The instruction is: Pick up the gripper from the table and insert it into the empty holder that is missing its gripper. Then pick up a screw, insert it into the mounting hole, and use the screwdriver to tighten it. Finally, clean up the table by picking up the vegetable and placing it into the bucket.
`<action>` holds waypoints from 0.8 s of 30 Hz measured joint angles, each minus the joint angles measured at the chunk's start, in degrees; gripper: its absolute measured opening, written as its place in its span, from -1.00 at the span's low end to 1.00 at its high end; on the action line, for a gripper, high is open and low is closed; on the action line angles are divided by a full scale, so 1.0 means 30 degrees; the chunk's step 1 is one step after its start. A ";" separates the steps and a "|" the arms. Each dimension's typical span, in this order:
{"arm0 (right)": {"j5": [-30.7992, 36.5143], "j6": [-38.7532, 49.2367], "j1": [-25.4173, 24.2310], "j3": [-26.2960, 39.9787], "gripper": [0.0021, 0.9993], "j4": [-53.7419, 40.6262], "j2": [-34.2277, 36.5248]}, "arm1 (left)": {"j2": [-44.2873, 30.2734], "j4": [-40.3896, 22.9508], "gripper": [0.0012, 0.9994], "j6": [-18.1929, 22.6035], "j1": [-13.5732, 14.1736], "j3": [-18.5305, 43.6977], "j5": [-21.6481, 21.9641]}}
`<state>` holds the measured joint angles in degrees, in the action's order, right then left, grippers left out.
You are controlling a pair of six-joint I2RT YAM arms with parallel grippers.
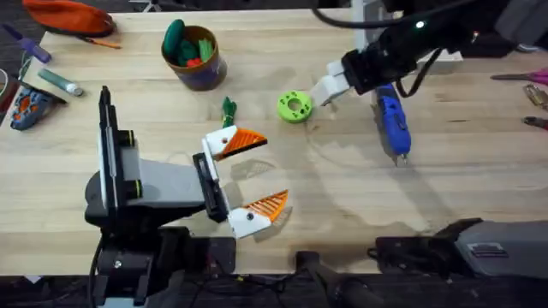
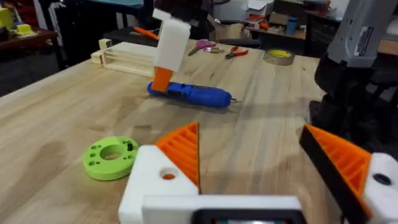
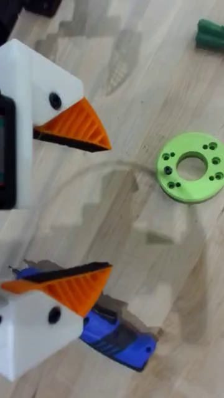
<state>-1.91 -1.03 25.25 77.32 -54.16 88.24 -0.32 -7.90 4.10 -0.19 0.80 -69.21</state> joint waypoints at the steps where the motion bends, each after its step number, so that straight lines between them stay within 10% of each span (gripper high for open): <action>1: 0.0262 0.0141 0.0168 0.0000 0.92 0.0144 0.0059 | 0.0002 0.0000 1.00 0.0000 0.0000 0.0000 0.0000; 24: 0.3027 0.1362 0.3173 0.3716 0.54 0.0013 0.7416 | 0.0004 -0.0004 1.00 0.0000 0.0000 0.0000 0.0000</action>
<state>7.17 3.06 34.76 88.47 -54.12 110.49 -0.31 -7.91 4.10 -0.19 0.80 -69.21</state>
